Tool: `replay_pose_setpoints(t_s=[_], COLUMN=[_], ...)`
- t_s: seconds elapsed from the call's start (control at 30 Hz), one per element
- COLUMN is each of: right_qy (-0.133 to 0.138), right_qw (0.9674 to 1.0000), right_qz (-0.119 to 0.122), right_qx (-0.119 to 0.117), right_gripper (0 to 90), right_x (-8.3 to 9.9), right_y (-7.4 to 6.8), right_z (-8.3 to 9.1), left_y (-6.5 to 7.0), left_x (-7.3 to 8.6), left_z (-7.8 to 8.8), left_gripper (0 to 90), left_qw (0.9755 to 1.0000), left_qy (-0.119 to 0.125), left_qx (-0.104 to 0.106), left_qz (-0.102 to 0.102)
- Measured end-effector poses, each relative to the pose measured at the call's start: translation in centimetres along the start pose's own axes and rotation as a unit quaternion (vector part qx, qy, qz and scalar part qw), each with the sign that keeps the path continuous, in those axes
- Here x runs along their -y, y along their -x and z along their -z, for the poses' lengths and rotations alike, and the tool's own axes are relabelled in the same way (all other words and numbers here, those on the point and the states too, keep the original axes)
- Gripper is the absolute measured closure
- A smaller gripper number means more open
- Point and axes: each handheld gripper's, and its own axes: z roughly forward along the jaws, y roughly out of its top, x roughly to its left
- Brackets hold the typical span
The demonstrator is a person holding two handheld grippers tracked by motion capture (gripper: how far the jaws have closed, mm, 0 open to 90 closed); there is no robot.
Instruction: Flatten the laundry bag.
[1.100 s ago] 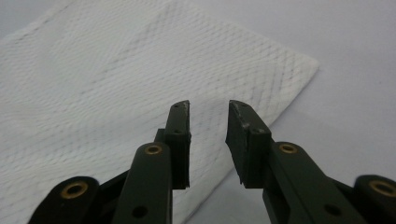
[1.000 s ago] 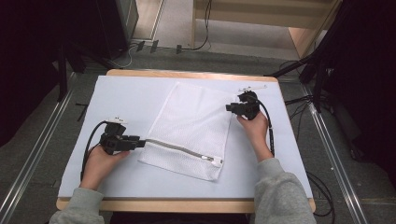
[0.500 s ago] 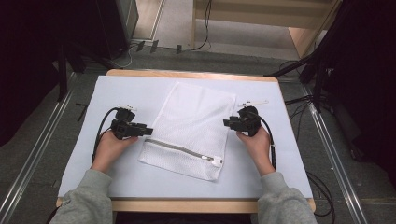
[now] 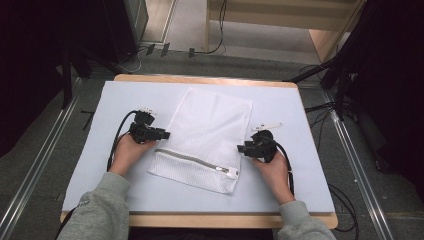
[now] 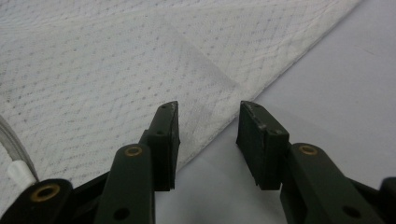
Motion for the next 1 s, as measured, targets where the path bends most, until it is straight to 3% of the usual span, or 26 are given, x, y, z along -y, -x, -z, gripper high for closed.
replay_pose_setpoints(t_s=[0.17, 0.27, 0.43, 0.6, 0.7, 1.0], right_qy=[0.001, -0.004, -0.013, -0.026, -0.025, -0.012], right_qw=[0.9998, 0.9997, 0.9998, 0.9995, 0.9996, 0.9999], right_qz=[0.013, 0.015, 0.013, 0.015, 0.011, -0.003], right_qx=[0.014, 0.02, -0.001, -0.004, 0.004, -0.008], right_gripper=[67.9, 75.4, 89.3, 90.0, 90.0, 89.7], right_x=[-0.1, -0.2, -0.6, -1.4, -1.8, -3.1], right_y=[-0.5, -0.5, -0.1, 0.4, 1.0, 2.4], right_z=[-0.3, -0.3, -0.5, -0.7, -0.9, -1.9], left_y=[-0.1, -0.1, -0.2, -0.5, -0.3, 0.1], left_x=[0.2, 0.3, 0.3, 0.5, 0.6, 1.7], left_z=[-0.1, -0.2, -0.2, 0.2, 0.3, 1.4], left_gripper=[80.1, 88.1, 90.0, 90.0, 90.0, 90.0], left_qw=[0.9999, 0.9998, 0.999, 0.9985, 0.9987, 0.9986], left_qy=[0.005, 0.004, -0.002, -0.004, -0.005, -0.006], left_qx=[-0.003, 0.007, 0.024, 0.025, 0.025, 0.023], left_qz=[0.015, 0.019, 0.038, 0.048, 0.044, 0.046])
